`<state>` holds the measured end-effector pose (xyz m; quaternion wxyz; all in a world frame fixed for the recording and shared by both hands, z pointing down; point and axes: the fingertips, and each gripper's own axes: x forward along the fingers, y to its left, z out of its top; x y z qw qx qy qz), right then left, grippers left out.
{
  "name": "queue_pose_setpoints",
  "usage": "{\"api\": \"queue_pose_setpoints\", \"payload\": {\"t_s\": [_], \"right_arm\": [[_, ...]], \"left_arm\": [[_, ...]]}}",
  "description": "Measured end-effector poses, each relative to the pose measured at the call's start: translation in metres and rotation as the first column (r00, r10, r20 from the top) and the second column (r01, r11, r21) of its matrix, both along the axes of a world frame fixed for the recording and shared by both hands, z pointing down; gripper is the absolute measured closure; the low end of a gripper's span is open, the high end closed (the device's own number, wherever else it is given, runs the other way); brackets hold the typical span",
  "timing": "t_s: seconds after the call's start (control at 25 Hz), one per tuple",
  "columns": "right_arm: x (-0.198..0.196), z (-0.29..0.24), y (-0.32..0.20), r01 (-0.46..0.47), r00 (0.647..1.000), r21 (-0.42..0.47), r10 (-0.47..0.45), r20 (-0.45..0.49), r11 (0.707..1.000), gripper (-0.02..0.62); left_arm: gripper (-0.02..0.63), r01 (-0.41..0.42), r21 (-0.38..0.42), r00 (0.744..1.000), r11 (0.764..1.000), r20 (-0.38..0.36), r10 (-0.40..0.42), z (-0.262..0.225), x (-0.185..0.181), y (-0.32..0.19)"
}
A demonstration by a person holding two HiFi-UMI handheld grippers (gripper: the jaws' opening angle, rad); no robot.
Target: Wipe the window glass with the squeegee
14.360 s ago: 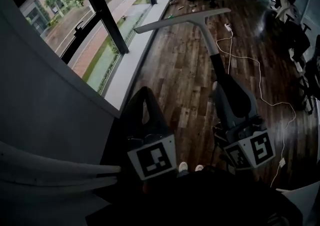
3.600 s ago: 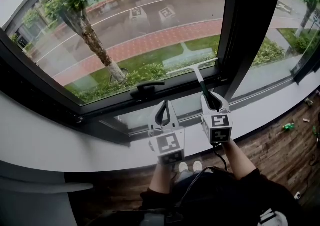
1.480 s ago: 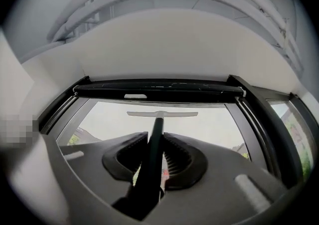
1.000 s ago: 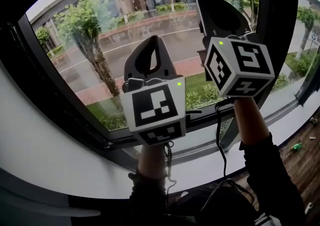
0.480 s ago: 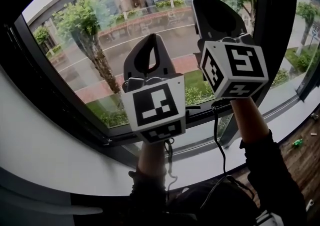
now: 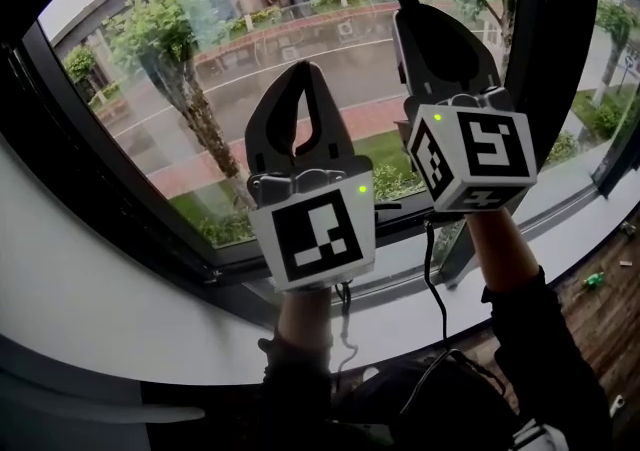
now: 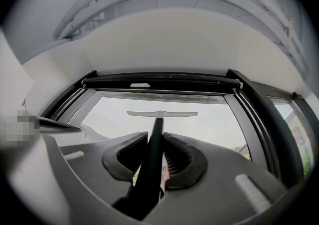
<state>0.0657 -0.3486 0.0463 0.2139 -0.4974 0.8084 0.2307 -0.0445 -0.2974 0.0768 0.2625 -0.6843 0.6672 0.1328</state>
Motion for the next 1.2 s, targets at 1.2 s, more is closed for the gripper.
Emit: {"api": "queue_pose_setpoints", "payload": {"t_s": [1.2], "right_arm": [[0.007, 0.106, 0.014, -0.013, 1.0, -0.141, 0.009, -0.028, 0.99, 0.5]], "left_arm": [[0.606, 0.029, 0.171, 0.995, 0.985, 0.092, -0.045, 0.057, 0.008, 0.016]]}}
